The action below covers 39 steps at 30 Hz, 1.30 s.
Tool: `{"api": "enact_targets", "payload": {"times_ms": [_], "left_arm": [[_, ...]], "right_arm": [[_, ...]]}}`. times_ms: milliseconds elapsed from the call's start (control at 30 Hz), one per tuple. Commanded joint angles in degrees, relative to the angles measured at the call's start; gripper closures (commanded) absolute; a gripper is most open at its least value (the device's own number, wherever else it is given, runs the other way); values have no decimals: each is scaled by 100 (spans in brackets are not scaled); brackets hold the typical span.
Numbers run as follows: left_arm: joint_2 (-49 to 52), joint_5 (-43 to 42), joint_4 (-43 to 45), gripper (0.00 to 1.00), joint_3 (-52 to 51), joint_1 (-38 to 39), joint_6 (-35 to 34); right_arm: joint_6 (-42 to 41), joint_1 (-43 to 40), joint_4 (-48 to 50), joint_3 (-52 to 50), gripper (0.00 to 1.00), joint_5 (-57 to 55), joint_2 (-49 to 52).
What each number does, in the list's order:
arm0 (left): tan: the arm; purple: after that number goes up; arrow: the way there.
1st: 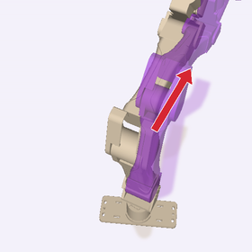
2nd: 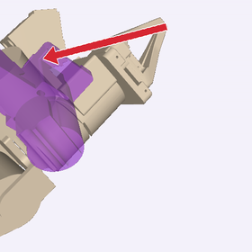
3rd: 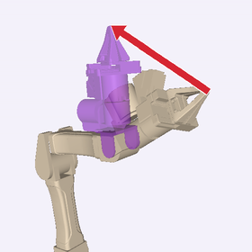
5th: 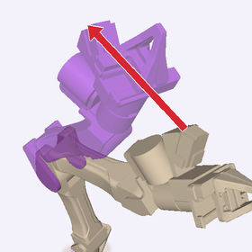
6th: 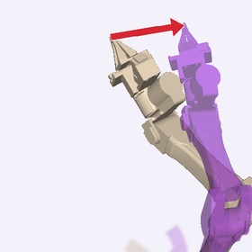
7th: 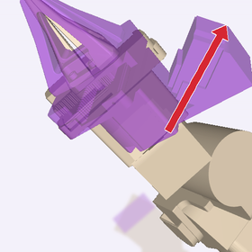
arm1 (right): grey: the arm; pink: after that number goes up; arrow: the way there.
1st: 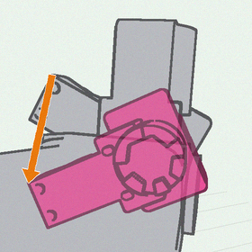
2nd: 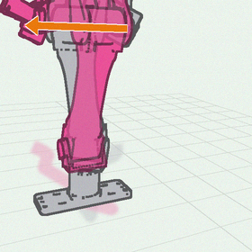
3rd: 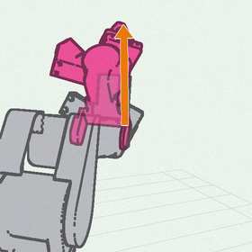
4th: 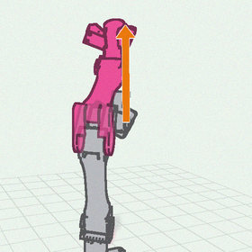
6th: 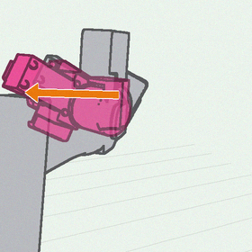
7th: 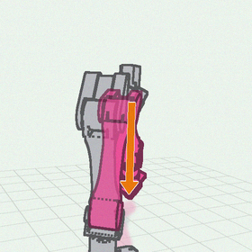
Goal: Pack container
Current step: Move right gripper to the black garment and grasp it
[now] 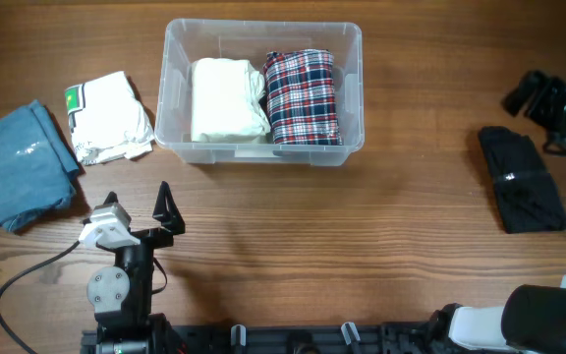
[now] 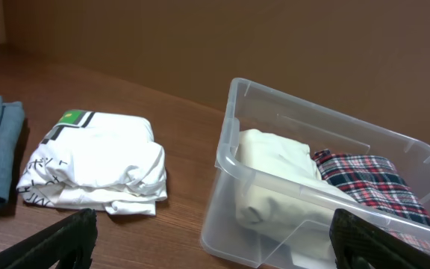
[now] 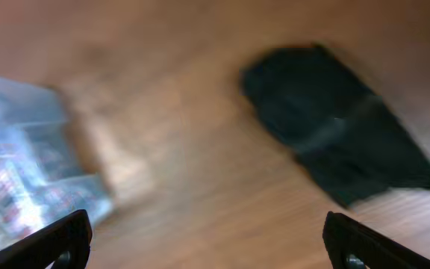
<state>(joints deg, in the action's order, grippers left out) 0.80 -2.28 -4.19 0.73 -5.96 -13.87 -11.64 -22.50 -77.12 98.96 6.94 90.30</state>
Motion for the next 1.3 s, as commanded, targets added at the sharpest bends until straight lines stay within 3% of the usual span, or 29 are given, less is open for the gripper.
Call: {"api": "enact_targets", "payload": {"times_ms": [0, 133, 333, 700, 767, 1000, 1267], "left_arm": [[-42, -48, -2, 0, -42, -33, -9], [-42, -48, -2, 0, -42, -33, -11], [-42, -48, -2, 0, -42, -33, -9], [-42, -48, -2, 0, -42, -33, -9], [-42, -48, -2, 0, -42, -33, -11], [-42, -48, -2, 0, -42, -33, -11], [-42, -48, -2, 0, -42, -33, -9]], "right_arm": [[-404, -22, -302, -48, 0, -1298, -63], [-719, -72, -275, -424, 0, -1335, -63], [-1580, -238, 732, -2037, 0, -1462, -63], [-1351, -699, 2343, -2988, 1, -1888, -61], [-951, -699, 2704, -3045, 1, -1980, -52], [-953, -699, 2920, -3449, 17, -1985, -52], [-1064, -704, 3261, -4054, 20, -2006, -52]]}}
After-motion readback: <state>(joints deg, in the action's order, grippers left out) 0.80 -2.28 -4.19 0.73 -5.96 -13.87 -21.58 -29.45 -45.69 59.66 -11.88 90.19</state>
